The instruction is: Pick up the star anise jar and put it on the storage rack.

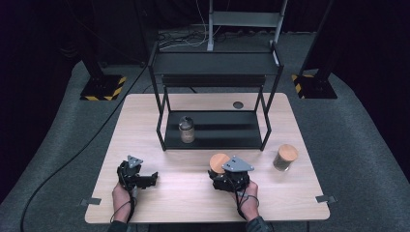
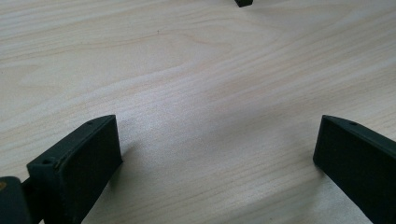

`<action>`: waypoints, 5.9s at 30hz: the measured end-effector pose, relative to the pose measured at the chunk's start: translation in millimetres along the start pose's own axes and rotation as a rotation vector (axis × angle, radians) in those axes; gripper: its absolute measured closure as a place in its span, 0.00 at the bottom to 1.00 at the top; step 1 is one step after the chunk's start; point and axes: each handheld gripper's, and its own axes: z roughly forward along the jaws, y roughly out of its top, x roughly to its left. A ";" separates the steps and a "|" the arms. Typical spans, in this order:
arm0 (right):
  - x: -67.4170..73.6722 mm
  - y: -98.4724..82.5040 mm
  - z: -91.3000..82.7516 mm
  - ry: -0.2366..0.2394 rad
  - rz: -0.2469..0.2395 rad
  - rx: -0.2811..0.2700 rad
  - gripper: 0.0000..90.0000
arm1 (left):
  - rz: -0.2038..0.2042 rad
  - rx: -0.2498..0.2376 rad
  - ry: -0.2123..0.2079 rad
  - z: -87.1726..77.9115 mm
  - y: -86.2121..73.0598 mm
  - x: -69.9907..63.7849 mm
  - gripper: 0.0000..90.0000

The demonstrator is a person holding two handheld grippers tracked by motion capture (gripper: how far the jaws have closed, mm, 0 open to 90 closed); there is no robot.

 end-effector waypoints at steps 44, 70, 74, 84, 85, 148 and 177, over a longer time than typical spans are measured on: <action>-13.6 12.6 18.3 0.026 -0.013 -0.023 0.28 | -0.001 -0.001 0.001 -0.2 -0.2 -0.1 0.00; -23.7 20.0 33.8 0.019 -0.024 -0.014 0.28 | -0.003 0.001 -0.002 -0.1 -0.1 0.4 0.00; -25.7 18.7 37.2 0.022 -0.027 -0.011 0.28 | -0.003 0.001 -0.002 -0.1 -0.1 0.4 0.00; -30.3 17.4 48.2 0.023 -0.021 -0.002 0.28 | -0.003 0.002 -0.002 -0.1 -0.1 0.4 0.00; -30.7 17.8 49.1 0.024 -0.022 -0.001 0.28 | -0.003 0.002 -0.001 -0.1 -0.1 0.3 0.00; -53.2 25.4 77.2 0.003 -0.006 0.022 0.28 | -0.003 0.001 -0.002 -0.1 -0.1 0.4 0.00; -67.3 39.6 89.5 -0.011 -0.006 0.026 0.28 | -0.003 0.001 -0.002 -0.1 -0.2 0.3 0.00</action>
